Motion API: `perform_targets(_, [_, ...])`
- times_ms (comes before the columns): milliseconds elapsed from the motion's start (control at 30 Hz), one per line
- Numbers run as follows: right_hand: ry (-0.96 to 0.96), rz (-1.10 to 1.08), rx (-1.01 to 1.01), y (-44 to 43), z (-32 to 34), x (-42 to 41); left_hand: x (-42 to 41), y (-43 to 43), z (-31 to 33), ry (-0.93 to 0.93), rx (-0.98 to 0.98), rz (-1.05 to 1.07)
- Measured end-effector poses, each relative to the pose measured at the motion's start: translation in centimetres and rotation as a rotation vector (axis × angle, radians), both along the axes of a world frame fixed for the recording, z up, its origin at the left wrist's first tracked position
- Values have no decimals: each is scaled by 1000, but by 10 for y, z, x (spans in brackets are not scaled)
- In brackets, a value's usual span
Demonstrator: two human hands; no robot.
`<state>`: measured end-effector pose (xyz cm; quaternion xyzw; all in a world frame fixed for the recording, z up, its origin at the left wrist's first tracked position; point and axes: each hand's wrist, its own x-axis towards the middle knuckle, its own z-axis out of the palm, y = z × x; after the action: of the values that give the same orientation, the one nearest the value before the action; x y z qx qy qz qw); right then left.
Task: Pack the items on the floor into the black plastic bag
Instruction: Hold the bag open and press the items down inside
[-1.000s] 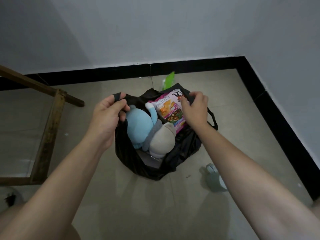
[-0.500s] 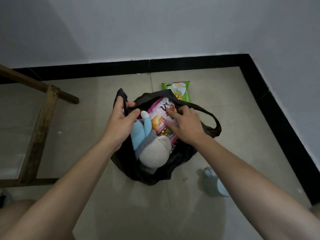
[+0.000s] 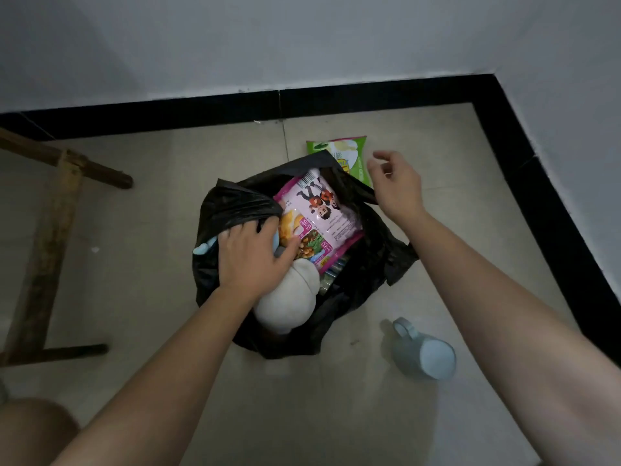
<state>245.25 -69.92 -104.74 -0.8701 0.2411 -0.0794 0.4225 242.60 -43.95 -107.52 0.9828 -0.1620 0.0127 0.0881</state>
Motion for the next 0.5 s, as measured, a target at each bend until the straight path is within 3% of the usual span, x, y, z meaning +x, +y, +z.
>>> perform_targets(100, [285, -98, 30, -31, -19, 27, -1, -4, -10, -41, -6, 9])
perform_targets(200, [540, 18, 70, -35, -35, 43, 1, -3, -19, -52, -21, 28])
perform_targets(400, [477, -39, 375, -19, -68, 73, 5, -3, -35, -53, -32, 50])
perform_targets(500, [515, -41, 257, -20, -84, 84, 10, -3, -40, -75, -44, 65])
